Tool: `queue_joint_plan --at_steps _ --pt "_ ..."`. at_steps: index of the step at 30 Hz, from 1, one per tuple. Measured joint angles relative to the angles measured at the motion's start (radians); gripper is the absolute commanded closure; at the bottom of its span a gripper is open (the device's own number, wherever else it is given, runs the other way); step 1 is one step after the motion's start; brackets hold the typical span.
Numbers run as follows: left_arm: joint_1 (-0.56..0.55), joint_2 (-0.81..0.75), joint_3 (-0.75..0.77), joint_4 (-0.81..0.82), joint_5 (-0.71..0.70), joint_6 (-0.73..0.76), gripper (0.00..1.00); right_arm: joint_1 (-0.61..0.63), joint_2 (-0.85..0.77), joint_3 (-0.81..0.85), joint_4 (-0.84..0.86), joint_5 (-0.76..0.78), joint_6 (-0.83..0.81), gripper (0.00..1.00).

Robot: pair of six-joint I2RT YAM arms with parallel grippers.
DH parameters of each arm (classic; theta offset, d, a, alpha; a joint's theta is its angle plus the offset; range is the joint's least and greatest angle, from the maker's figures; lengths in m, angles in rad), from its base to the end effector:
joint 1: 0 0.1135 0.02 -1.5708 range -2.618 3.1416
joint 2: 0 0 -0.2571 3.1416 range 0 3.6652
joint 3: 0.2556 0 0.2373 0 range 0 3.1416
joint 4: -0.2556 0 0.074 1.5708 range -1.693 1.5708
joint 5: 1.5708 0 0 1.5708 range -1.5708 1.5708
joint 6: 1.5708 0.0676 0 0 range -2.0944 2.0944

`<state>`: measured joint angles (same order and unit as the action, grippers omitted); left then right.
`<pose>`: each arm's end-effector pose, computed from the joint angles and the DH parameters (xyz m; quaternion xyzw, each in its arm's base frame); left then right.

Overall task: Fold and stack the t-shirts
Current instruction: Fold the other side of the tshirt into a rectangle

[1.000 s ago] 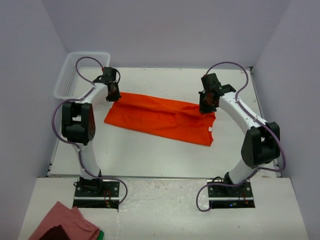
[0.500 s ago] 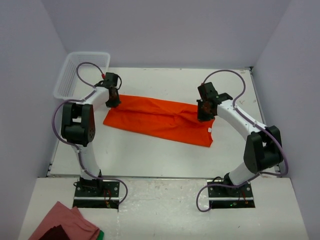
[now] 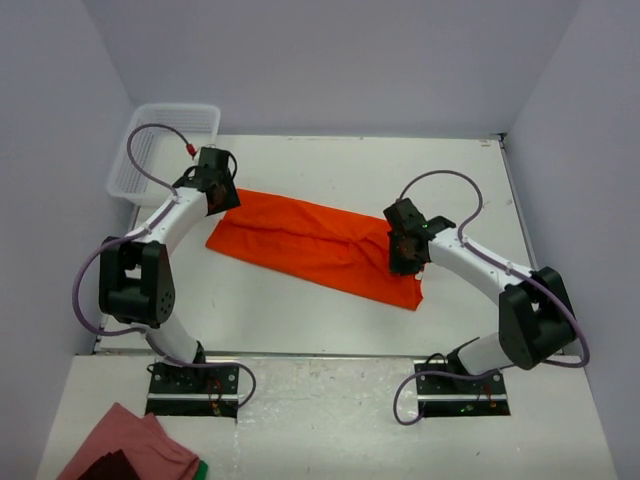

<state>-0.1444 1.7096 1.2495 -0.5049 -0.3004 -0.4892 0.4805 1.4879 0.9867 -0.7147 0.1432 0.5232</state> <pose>0.3659 -0.0330 0.2060 -0.2059 0.9221 0.0438 0.3247 0.2509 0.1199 0.1799 0.0336 0.9813 0.0230 0.1882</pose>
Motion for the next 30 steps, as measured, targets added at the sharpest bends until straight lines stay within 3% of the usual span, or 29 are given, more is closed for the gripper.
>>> queue_joint_plan --at_steps 1,2,3,6,9,16,20,24,30 --pt "-0.011 -0.024 0.004 0.01 0.002 0.0 0.44 0.007 -0.019 -0.019 0.002 0.003 0.013 0.51" --pt "-0.016 -0.031 0.006 0.015 0.003 0.0 0.44 0.013 -0.037 -0.037 0.002 0.008 0.021 0.45" --pt "-0.026 -0.037 0.014 0.018 0.007 0.001 0.44 0.018 -0.058 -0.054 0.002 0.015 0.025 0.31" --pt "-0.047 -0.026 0.042 0.032 0.039 0.002 0.45 0.024 -0.104 -0.065 0.002 0.033 0.032 0.19" --pt "-0.056 0.018 0.069 0.046 0.076 0.003 0.46 0.021 -0.076 0.013 -0.009 0.056 0.02 0.21" --pt "-0.061 0.118 0.066 0.055 0.114 0.003 0.52 -0.021 0.155 0.252 0.033 0.04 -0.022 0.32" --pt "-0.063 0.115 0.043 0.063 0.119 0.002 0.55 -0.048 0.247 0.27 0.039 0.021 -0.041 0.36" --pt "-0.071 0.115 0.029 0.071 0.121 0.002 0.57 -0.062 0.267 0.27 0.04 0.007 -0.053 0.46" --pt "-0.087 0.115 0.016 0.082 0.13 0.002 0.63 -0.062 0.253 0.253 0.065 -0.012 -0.061 0.43"
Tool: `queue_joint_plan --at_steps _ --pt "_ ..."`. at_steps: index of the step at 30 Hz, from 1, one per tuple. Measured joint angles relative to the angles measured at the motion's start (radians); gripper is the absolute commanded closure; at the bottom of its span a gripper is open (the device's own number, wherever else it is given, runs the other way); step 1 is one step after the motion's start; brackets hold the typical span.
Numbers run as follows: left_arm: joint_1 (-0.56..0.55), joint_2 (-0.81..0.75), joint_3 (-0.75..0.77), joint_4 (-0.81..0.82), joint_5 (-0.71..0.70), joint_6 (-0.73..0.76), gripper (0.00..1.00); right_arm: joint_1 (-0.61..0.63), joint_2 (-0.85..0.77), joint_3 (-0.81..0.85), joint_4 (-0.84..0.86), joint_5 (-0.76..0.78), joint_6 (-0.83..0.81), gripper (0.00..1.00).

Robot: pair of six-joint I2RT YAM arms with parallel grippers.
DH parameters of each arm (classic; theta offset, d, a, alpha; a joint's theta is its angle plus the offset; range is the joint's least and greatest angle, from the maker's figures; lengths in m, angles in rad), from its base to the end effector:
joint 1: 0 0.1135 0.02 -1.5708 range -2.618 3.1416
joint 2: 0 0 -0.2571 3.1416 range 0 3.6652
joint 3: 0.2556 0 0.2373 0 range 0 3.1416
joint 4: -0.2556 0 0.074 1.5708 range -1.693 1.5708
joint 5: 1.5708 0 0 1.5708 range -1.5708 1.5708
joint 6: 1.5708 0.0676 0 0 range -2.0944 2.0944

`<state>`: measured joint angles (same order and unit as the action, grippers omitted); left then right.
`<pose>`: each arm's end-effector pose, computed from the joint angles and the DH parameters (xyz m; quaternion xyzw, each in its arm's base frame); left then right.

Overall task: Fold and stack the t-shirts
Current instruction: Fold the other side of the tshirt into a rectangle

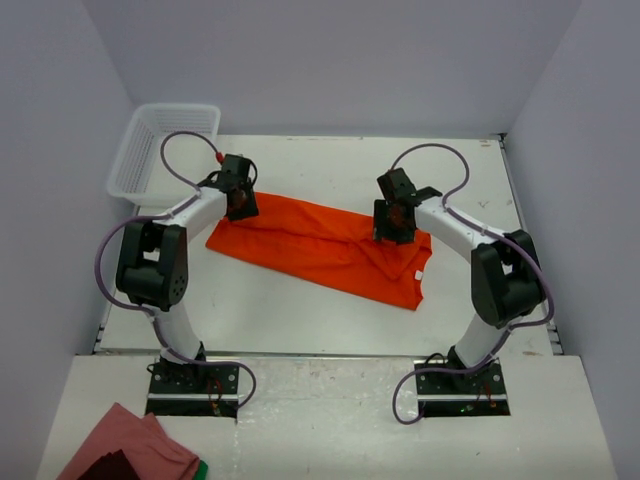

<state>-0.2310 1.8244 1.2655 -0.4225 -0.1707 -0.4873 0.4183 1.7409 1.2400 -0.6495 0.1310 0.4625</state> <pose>0.3814 -0.0779 0.1746 -0.1464 0.9424 -0.0254 0.2996 0.3246 0.1346 0.1805 0.0352 0.9754 0.0309 0.2156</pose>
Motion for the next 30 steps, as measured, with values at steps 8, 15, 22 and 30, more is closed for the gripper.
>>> queue_joint_plan --at_steps 8,15,22,30 --pt "-0.018 0.002 -0.026 0.021 0.003 0.0 0.84 0.002 -0.109 -0.053 0.023 0.002 -0.018 0.32" --pt "-0.031 0.006 -0.053 0.039 0.004 0.0 1.0 0.024 -0.216 -0.091 0.026 0.005 -0.031 0.35" --pt "-0.034 0.05 -0.051 0.046 0.002 0.0 1.0 0.08 -0.286 -0.149 0.04 -0.047 -0.035 0.59" --pt "-0.034 0.074 -0.05 0.043 -0.005 0.0 1.0 0.103 -0.281 -0.22 0.062 -0.072 -0.029 0.59"
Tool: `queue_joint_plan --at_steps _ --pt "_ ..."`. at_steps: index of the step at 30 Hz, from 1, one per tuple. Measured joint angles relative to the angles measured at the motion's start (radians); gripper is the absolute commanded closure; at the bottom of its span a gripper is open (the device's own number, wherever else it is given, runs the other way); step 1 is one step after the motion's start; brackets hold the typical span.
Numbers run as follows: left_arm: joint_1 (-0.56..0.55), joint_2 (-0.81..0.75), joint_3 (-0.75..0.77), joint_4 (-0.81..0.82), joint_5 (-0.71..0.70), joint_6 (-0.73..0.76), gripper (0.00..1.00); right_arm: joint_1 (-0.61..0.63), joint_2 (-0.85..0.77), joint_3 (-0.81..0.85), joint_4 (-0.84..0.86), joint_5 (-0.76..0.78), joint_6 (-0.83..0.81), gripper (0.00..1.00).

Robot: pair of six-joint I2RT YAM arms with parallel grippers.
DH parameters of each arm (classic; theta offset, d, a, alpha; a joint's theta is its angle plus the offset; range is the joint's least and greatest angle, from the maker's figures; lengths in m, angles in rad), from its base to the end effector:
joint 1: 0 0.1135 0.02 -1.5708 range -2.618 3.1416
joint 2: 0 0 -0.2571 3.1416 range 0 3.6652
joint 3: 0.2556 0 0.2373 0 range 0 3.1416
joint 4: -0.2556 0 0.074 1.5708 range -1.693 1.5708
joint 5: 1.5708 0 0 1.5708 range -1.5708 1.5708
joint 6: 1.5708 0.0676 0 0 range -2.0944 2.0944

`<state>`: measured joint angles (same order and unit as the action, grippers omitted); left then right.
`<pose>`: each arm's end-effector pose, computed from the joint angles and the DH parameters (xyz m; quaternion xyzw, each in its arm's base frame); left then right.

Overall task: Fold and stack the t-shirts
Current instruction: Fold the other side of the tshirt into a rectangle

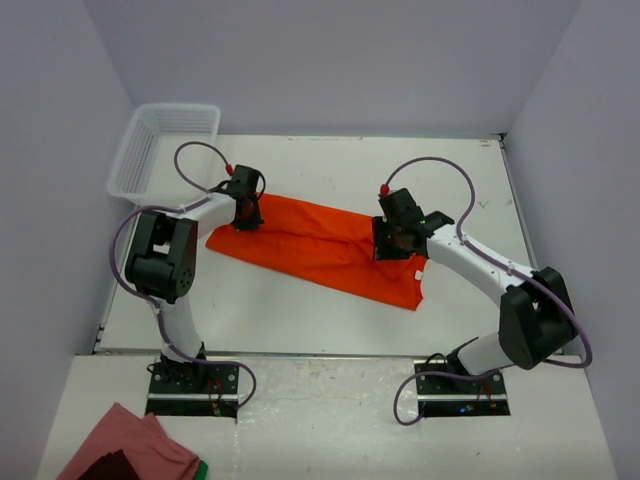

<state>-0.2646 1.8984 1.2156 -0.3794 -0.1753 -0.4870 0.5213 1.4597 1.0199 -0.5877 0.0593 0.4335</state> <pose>0.3768 -0.0899 0.1358 -0.1289 0.9557 -0.0132 0.2642 0.2603 0.1449 0.2044 -0.0343 0.9623 0.0979 0.2513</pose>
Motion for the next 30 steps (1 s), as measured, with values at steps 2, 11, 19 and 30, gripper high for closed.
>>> queue_joint_plan --at_steps 2,11,19,30 --pt "0.0 0.0 0.0 0.0 -0.001 0.0 1.0 0.0 0.013 -0.003 0.011 0.0 0.0 0.58" --pt "0.0 0.0 0.0 0.0 -0.008 0.0 1.0 0.0 0.103 -0.003 0.062 -0.003 0.0 0.59" --pt "0.0 0.0 0.0 -0.001 -0.016 0.001 1.0 -0.008 0.169 -0.003 0.079 0.001 0.0 0.58" --pt "0.0 0.0 0.0 0.0 -0.019 0.001 1.0 -0.063 0.185 0.041 0.081 -0.003 -0.007 0.58"
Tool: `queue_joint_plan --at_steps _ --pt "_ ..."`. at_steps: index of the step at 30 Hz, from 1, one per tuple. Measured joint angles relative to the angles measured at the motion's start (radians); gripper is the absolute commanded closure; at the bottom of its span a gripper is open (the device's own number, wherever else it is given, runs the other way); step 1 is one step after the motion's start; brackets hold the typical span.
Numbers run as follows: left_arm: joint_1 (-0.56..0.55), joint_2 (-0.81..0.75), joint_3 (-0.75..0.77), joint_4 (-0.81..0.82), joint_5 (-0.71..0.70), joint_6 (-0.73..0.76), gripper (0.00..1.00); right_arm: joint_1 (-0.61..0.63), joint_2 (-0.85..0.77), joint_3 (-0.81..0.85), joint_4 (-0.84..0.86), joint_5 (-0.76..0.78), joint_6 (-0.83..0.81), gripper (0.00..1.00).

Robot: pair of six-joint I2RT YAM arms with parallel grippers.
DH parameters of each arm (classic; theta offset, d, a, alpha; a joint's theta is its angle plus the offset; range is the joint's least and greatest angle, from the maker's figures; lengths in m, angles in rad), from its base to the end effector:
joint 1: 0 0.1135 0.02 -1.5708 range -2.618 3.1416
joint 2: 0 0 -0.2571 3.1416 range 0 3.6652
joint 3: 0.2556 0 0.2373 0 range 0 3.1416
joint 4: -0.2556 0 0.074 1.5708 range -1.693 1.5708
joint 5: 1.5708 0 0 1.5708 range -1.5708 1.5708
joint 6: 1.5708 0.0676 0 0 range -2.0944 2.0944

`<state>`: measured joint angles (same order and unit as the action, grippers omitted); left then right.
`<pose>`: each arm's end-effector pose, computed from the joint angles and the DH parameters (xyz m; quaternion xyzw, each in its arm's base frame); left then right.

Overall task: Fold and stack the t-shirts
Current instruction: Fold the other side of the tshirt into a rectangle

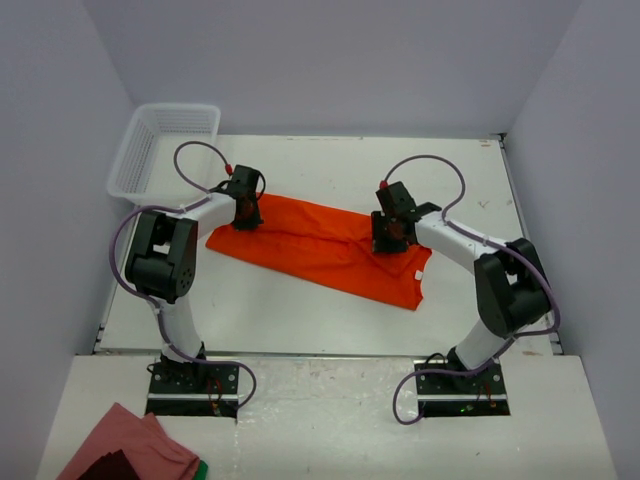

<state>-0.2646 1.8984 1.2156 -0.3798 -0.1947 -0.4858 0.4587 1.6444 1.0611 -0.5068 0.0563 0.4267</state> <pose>0.3769 -0.0886 0.1360 -0.1306 0.9547 -0.0042 0.2673 0.2967 0.1423 0.1681 -0.0088 0.9709 0.0772 0.2267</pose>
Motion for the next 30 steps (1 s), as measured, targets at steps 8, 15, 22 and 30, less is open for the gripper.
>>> queue_joint_plan --at_steps 8,15,22,30 --pt "0.0 0.0 0.0 0.0 -0.001 0.007 1.0 -0.002 0.089 0.058 0.011 -0.043 -0.002 0.6" --pt "0.0 0.0 0.0 0.0 -0.004 0.007 1.0 -0.002 0.132 0.096 0.015 -0.076 -0.01 0.62" --pt "0.0 0.002 0.0 0.0 -0.005 0.007 1.0 -0.002 0.163 0.155 0.024 -0.101 -0.03 0.64" --pt "0.0 0.003 0.0 0.0 -0.011 0.007 1.0 -0.002 0.224 0.22 0.029 -0.128 -0.051 0.85"
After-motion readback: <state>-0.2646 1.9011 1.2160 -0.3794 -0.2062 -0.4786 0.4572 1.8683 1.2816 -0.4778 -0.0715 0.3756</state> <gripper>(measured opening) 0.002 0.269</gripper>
